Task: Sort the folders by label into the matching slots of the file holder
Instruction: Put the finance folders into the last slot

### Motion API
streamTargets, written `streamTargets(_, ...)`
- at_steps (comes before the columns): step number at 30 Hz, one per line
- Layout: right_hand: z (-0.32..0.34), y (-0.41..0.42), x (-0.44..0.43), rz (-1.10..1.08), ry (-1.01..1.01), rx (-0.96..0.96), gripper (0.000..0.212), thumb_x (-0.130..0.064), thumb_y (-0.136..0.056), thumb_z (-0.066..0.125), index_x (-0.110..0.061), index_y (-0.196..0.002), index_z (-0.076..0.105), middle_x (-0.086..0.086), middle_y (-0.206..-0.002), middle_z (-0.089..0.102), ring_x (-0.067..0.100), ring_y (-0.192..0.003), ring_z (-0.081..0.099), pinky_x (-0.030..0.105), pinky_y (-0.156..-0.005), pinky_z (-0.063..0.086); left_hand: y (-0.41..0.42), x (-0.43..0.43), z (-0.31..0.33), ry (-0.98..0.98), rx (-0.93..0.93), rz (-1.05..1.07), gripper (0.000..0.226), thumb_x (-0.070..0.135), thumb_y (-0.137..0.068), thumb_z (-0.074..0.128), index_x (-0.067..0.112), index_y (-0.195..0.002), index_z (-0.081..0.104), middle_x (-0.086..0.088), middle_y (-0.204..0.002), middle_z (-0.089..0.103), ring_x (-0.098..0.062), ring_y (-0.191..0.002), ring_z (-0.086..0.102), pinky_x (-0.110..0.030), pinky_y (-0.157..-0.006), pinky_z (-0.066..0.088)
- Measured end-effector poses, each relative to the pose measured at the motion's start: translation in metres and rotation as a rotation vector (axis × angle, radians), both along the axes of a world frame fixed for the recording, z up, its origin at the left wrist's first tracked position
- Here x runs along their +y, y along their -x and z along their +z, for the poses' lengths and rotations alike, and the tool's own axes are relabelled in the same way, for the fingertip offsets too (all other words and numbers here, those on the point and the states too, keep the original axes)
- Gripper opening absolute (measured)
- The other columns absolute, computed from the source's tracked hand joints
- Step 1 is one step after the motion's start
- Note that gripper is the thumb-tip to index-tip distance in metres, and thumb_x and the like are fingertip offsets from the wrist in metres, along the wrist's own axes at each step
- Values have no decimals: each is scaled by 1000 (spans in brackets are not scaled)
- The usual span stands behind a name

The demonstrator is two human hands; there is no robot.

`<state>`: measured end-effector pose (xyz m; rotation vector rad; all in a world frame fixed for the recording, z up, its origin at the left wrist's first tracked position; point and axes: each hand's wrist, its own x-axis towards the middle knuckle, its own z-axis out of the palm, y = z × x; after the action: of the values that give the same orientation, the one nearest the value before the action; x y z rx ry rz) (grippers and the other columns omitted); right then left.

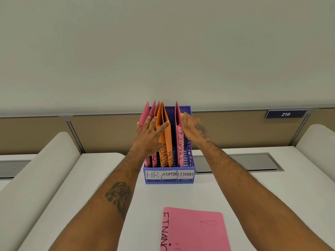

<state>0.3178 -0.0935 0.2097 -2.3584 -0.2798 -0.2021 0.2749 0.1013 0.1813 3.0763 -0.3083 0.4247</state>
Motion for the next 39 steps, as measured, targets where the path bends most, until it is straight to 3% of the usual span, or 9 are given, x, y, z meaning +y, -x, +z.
streamTargets(5,2,11,-9,-7,-17,-20,47,-51,-104,24,-16,-113,53,8,-98,66,22,-89,68,37,-77,59,7,2,-1,7,24,30,99,43,-83,67,48,-149,-6,-9,-164,-10,-35,-149,-15,-66,-113,-4)
streamTargets(8,-2,22,-18,-47,3,3,51,-55,-103,23,-17,-122,51,7,-104,65,23,-94,66,39,-80,59,17,3,1,25,-22,20,99,41,-84,66,44,-152,-5,-6,-163,-17,-33,-149,-19,-65,-113,-3)
streamTargets(15,-40,73,-46,-154,231,-17,60,-61,-99,17,-20,-119,55,8,-107,67,23,-89,63,36,-75,53,70,-13,-25,101,-163,-42,93,40,-85,65,27,-156,7,-11,-164,0,-33,-151,-2,-62,-115,7)
streamTargets(18,-69,105,-55,-165,357,33,60,-62,-99,20,-21,-128,51,14,-119,65,30,-104,62,42,-86,51,103,-17,-59,90,-96,-67,90,47,-87,63,26,-156,10,-11,-164,1,-33,-151,-2,-62,-117,9)
streamTargets(23,-120,158,-67,-112,458,96,66,-62,-97,26,-19,-146,33,15,-143,47,30,-130,45,44,-96,47,153,-29,-116,61,106,-48,84,58,-94,46,30,-157,-1,-8,-165,-12,-30,-151,-14,-53,-118,-6)
streamTargets(26,-144,190,-73,-105,585,121,91,-73,-84,1,-20,-154,24,15,-158,30,32,-146,26,49,-110,36,181,-37,-141,55,181,-22,84,63,-94,39,30,-156,-6,-8,-164,-14,-30,-151,-13,-55,-118,-3)
streamTargets(31,-185,240,-80,-80,622,213,91,-76,-81,1,-25,-156,15,13,-164,9,32,-151,8,54,-118,19,225,-47,-177,78,294,39,81,66,-94,34,31,-156,-3,-7,-164,-15,-29,-150,-18,-56,-118,-6)
streamTargets(35,-211,276,-94,-28,691,232,106,-79,-70,-19,-25,-156,12,16,-164,2,34,-151,3,56,-117,18,256,-55,-201,68,356,83,83,67,-94,29,26,-157,-6,-9,-164,-17,-30,-149,-21,-56,-118,-7)
streamTargets(39,-231,305,-104,11,689,271,86,-74,-86,3,-25,-157,9,16,-164,-2,34,-151,-3,58,-117,15,289,-65,-218,90,392,113,83,67,-94,29,28,-156,-10,-9,-163,-17,-30,-149,-20,-57,-118,-5)
